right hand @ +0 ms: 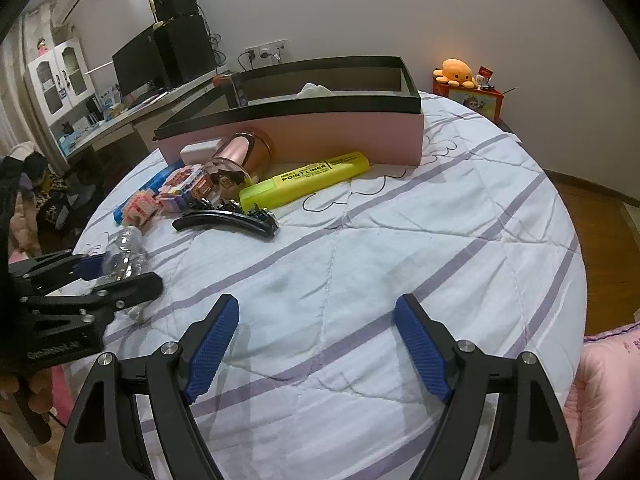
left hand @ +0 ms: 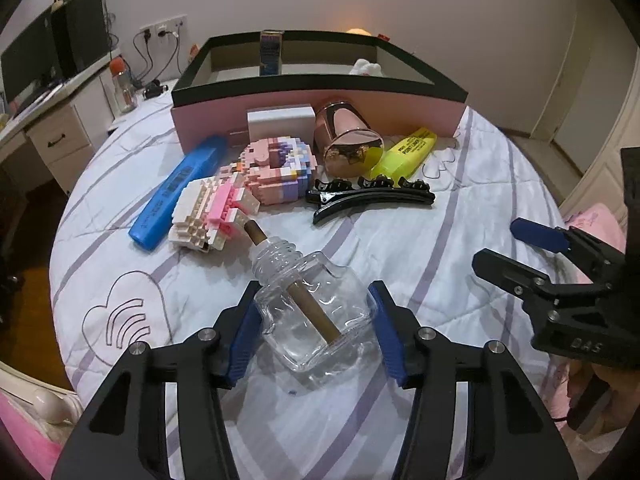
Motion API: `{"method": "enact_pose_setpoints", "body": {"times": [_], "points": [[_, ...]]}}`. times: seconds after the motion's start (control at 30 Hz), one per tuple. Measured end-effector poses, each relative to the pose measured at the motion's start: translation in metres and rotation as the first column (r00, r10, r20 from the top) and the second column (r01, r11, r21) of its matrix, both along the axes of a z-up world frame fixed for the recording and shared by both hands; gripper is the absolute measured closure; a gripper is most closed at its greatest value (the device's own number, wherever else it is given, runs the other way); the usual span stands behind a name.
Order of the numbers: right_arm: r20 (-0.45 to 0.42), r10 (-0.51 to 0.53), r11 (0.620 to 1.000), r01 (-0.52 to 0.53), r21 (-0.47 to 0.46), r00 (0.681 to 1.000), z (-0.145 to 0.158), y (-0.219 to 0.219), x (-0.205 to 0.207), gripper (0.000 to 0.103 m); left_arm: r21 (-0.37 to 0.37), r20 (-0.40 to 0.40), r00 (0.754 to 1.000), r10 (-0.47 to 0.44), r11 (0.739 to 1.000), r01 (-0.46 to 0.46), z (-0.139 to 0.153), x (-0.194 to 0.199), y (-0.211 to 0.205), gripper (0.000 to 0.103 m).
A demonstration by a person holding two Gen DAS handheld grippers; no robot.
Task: Organize rigid objects
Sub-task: 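Grasp the glass bottle with the left tool while the right tool grasps the rose-gold cup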
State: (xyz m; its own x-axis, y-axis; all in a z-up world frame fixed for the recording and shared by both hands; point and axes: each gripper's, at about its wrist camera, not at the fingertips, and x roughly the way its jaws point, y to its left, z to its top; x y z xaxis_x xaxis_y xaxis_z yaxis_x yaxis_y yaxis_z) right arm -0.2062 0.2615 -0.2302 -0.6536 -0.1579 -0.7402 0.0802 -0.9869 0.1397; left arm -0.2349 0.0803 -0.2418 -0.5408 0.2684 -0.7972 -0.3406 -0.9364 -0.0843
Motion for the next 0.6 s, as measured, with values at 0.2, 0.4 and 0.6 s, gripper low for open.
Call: {"method": "enact_pose_setpoints", "body": {"times": [0.2, 0.4, 0.6], "points": [[-0.009, 0.000, 1.000, 0.000, -0.006, 1.000, 0.007, -0.005, -0.001, 0.021, 0.043, -0.013, 1.000, -0.015, 0.999, 0.016, 0.010, 0.008, -0.009, 0.049], [-0.029, 0.015, 1.000, -0.015, 0.014, 0.999, 0.018, -0.019, -0.014, 0.021, 0.064, -0.050, 0.999, -0.010, 0.998, 0.013, 0.023, 0.007, -0.022, 0.049], [-0.039, 0.045, 0.999, -0.044, 0.028, 0.998, 0.027, -0.040, -0.036, 0.021, 0.062, -0.059, 0.998, 0.026, 0.998, -0.022, 0.026, -0.004, -0.038, 0.049]]}}
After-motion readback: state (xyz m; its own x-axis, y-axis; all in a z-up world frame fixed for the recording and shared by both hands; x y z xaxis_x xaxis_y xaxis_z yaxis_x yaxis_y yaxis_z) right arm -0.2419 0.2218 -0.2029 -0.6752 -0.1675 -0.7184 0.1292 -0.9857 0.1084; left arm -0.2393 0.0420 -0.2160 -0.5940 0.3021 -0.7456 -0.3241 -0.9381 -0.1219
